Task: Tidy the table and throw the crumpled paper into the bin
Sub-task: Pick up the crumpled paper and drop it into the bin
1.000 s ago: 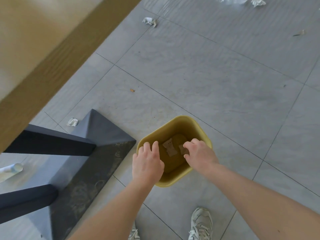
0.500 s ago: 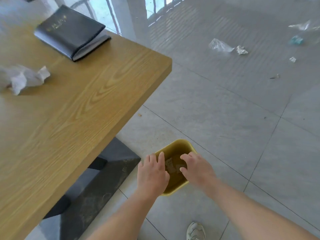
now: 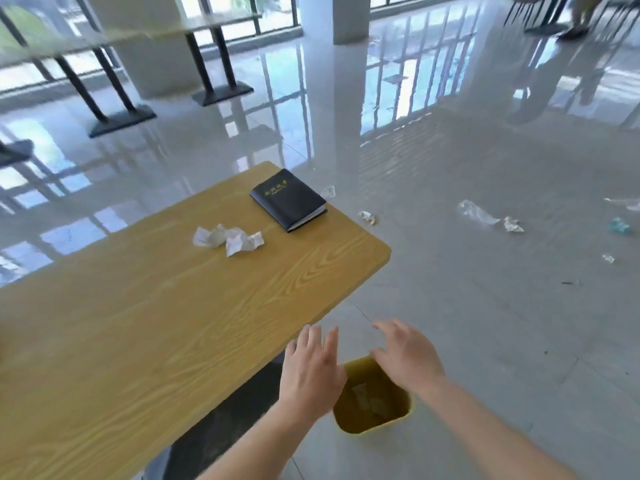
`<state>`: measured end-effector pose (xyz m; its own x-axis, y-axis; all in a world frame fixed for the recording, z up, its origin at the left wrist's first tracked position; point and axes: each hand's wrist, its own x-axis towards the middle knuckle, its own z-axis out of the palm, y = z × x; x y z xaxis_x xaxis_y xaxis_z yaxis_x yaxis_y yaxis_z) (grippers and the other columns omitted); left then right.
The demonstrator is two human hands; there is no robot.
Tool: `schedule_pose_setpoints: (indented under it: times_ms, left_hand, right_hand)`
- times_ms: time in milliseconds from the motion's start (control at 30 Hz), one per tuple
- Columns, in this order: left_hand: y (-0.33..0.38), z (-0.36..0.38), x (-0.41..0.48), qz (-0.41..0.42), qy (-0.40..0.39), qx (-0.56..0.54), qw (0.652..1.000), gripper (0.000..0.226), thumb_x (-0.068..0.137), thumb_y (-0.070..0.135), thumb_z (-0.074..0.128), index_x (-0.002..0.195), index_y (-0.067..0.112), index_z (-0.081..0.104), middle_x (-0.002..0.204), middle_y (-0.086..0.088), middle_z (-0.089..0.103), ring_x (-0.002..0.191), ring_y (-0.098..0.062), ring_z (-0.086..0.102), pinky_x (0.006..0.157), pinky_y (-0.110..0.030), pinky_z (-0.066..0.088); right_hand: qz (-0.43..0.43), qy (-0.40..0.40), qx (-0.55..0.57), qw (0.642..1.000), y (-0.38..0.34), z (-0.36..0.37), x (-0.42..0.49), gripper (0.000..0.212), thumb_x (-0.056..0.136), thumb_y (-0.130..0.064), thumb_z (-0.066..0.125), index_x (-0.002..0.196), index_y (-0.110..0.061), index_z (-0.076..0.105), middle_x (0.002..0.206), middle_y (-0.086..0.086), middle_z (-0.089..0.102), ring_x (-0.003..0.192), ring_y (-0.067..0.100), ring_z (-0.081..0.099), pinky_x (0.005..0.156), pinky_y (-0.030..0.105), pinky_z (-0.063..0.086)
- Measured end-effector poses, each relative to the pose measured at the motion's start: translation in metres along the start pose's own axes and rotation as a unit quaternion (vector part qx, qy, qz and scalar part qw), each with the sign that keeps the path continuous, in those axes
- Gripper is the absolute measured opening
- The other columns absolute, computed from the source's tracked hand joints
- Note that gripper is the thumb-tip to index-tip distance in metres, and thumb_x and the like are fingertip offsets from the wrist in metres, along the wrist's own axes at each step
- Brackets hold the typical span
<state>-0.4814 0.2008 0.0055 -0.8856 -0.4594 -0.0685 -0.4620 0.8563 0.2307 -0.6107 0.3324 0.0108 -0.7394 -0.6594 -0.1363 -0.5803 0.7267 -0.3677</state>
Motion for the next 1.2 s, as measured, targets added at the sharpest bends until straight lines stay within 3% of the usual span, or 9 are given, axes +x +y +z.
schedule_pose_setpoints:
  times_ms: [367, 600, 933, 1067, 1200]
  left_hand:
    - [-0.090, -0.115, -0.018, -0.101, 0.099, 0.008, 0.990, 0.069, 0.088, 0.038, 0.051, 0.148, 0.022, 0.021, 0.147, -0.009, 0.034, 0.139, -0.027, 0.030, 0.109, -0.042, 0.034]
    - [-0.172, -0.151, 0.002, -0.116, 0.122, 0.017, 0.986, 0.070, 0.087, 0.040, 0.052, 0.147, 0.020, 0.022, 0.148, -0.010, 0.033, 0.140, -0.028, 0.026, 0.108, -0.044, 0.034]
    - [-0.258, -0.175, 0.043, -0.123, 0.109, 0.006, 0.986, 0.069, 0.089, 0.043, 0.052, 0.147, 0.021, 0.022, 0.152, -0.011, 0.028, 0.146, -0.030, 0.016, 0.112, -0.050, 0.030]
    - [-0.275, -0.168, 0.064, -0.127, 0.096, 0.009, 0.987, 0.068, 0.088, 0.040, 0.051, 0.147, 0.021, 0.024, 0.151, -0.011, 0.029, 0.146, -0.031, 0.016, 0.112, -0.049, 0.030]
    - [-0.286, -0.161, 0.093, -0.147, 0.079, 0.010, 0.986, 0.066, 0.088, 0.037, 0.050, 0.146, 0.021, 0.023, 0.152, -0.011, 0.027, 0.146, -0.031, 0.015, 0.113, -0.049, 0.028]
  right_hand:
    - [-0.133, 0.020, -0.024, 0.991, -0.120, -0.062, 0.031, 0.053, 0.090, -0.041, 0.063, 0.139, -0.027, 0.048, 0.127, 0.000, 0.060, 0.115, 0.021, 0.055, 0.089, 0.033, 0.050]
    - [-0.140, 0.028, -0.038, 0.989, -0.197, -0.060, 0.068, 0.052, 0.092, -0.041, 0.062, 0.140, -0.025, 0.048, 0.129, 0.001, 0.059, 0.117, 0.022, 0.055, 0.093, 0.035, 0.050]
    - [-0.101, 0.016, -0.035, 0.994, -0.269, -0.040, 0.124, 0.047, 0.092, -0.043, 0.060, 0.135, -0.026, 0.050, 0.122, 0.001, 0.059, 0.112, 0.022, 0.054, 0.084, 0.037, 0.052]
    - [-0.106, 0.005, -0.038, 0.994, -0.277, -0.030, 0.156, 0.046, 0.092, -0.042, 0.061, 0.134, -0.027, 0.050, 0.117, 0.000, 0.060, 0.109, 0.020, 0.055, 0.076, 0.030, 0.045]
    - [-0.115, -0.029, -0.031, 0.992, -0.282, -0.018, 0.198, 0.043, 0.093, -0.039, 0.061, 0.132, -0.024, 0.053, 0.121, 0.002, 0.059, 0.112, 0.022, 0.054, 0.088, 0.034, 0.048]
